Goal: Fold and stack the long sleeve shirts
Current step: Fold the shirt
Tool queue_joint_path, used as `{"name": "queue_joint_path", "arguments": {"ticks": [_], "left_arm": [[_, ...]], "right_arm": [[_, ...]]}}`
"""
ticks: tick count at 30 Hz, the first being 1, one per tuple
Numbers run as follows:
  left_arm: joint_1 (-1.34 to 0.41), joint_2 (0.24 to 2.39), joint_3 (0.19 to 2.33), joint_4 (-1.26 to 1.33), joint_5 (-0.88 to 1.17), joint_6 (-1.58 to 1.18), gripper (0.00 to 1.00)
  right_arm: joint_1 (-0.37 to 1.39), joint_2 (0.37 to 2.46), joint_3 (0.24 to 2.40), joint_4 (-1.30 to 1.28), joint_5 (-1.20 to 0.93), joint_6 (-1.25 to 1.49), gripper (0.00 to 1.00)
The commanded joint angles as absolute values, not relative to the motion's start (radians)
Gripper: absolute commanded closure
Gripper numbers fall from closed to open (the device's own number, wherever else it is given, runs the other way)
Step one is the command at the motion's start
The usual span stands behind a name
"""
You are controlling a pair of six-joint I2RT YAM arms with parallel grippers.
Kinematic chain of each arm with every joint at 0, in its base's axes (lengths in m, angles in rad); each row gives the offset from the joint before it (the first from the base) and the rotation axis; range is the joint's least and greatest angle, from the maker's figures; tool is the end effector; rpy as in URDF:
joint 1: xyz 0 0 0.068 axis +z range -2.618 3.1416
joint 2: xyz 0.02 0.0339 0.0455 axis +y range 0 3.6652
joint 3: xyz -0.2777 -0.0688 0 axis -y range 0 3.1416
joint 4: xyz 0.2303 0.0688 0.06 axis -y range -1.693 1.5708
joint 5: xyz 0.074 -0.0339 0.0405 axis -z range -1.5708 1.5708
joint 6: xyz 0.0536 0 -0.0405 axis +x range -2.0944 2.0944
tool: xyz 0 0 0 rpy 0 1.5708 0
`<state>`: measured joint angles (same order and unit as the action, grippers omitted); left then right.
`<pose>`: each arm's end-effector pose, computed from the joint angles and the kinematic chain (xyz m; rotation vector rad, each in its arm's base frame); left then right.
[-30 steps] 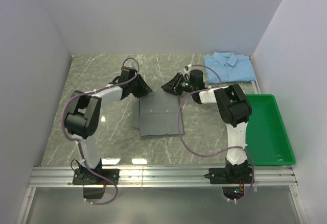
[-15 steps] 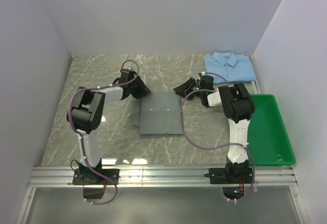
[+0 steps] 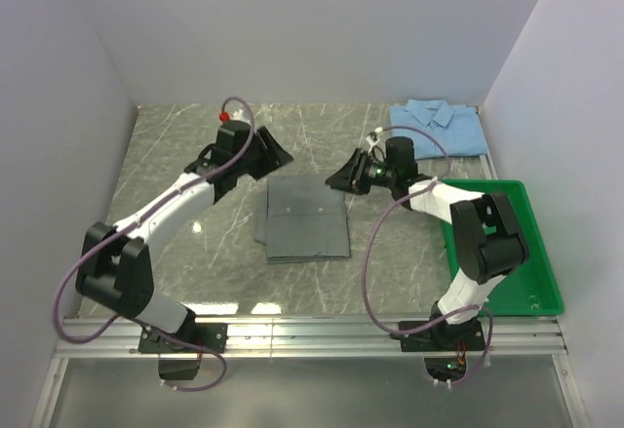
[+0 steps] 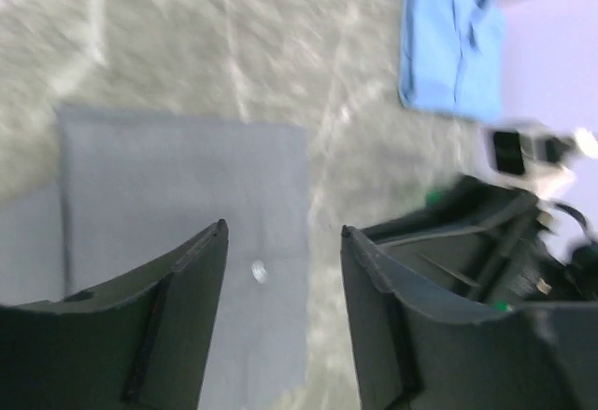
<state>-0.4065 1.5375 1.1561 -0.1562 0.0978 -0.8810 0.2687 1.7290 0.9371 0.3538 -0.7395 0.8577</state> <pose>0.3251 -0.1457 0.2958 -0.4637 2.1813 -0.8473 0.3482 0.1333 0.2178 0.1160 2.1918 1.4218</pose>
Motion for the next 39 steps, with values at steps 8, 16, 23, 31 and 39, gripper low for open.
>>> {"name": "queue_joint_path", "arguments": {"ticks": [8,16,23,31,39], "left_arm": [[-0.584,1.405,0.841,-0.298,0.242,-0.972,0.54],[-0.586,1.561,0.847,-0.4,0.238,-0.927,0.62],[-0.575,1.58,0.839,-0.469,0.12,-0.887,0.69],[-0.542,1.583,0.931,-0.563,-0.087,-0.71,0.67],[-0.492,1.583,1.156,-0.618,-0.463,-0.597,0.64]], "right_arm": [[0.468,1.634,0.867,-0.184,-0.867,0.48,0.6],[0.454,1.735,0.804,-0.268,-0.815,0.408,0.6],[0.407,1.724,0.792,-0.293,-0.717,0.414,0.59],[0.408,1.569,0.856,-0.377,-0.553,0.348,0.6],[0.419,1.416,0.917,-0.348,-0.376,0.325,0.57]]}}
